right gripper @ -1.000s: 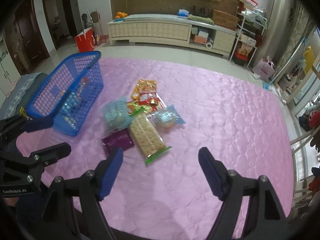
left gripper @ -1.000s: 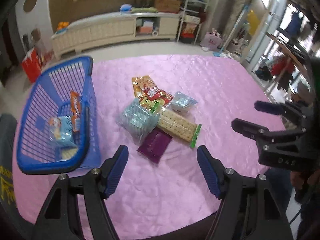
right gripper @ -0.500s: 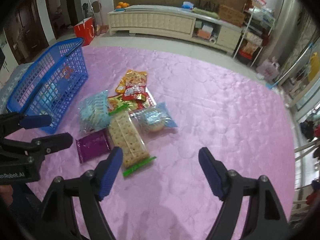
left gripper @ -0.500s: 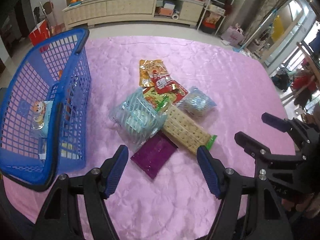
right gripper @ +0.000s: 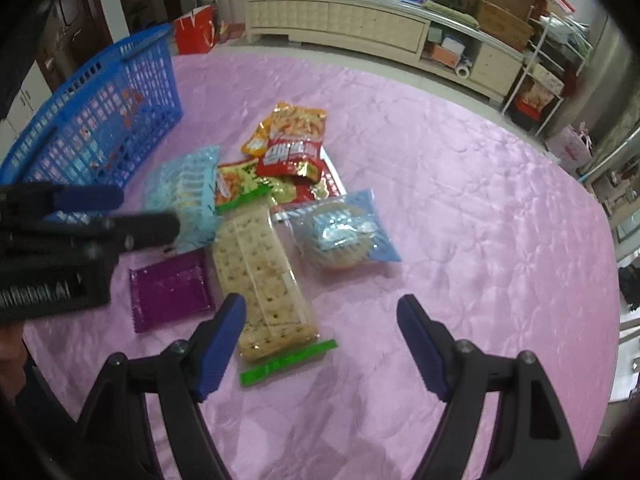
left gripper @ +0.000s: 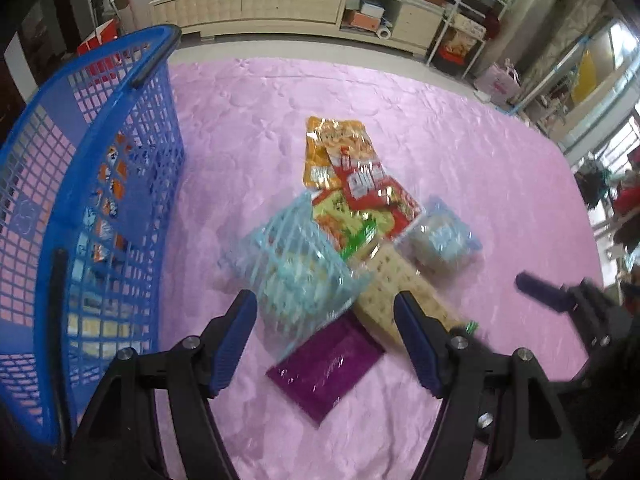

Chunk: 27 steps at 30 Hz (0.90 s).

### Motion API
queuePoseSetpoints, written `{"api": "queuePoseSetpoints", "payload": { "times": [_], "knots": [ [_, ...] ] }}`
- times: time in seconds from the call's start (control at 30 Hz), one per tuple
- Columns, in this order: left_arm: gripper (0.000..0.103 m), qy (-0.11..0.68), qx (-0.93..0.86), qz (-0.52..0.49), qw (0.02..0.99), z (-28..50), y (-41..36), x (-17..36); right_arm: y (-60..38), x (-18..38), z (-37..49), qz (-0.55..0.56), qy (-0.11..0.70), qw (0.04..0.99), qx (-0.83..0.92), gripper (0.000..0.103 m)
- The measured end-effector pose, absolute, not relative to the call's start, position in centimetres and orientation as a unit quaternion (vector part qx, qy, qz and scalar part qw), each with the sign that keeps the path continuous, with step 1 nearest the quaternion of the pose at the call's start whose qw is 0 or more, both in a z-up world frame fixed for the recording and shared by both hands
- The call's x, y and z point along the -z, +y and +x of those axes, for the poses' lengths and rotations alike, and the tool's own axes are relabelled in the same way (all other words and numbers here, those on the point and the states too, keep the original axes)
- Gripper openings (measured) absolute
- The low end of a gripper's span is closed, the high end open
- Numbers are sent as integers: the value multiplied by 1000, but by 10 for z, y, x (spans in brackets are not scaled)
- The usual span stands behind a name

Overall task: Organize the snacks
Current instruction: 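Grasp the clear bag of blue-striped buns with the left tool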

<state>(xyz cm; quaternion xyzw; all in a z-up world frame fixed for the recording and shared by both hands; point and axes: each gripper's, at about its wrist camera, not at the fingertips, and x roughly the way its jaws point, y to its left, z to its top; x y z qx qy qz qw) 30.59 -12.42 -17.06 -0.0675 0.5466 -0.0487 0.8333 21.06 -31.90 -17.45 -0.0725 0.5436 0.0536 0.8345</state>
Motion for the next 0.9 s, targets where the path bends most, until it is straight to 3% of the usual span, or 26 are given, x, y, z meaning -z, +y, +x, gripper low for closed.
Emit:
{"api": "queuePoseSetpoints", "payload": {
  "times": [0.37, 0.43, 0.9],
  "knots": [
    [69, 552, 6, -43, 833, 338, -127, 196, -321, 192, 214, -51, 558, 826, -66, 82],
    [53, 547, 11, -18, 837, 333, -130, 196, -323, 194, 212, -53, 559, 825, -62, 82],
    [46, 533, 96, 86, 836, 268, -145, 185, -322, 188, 203, -49, 565, 821, -64, 82]
  ]
}}
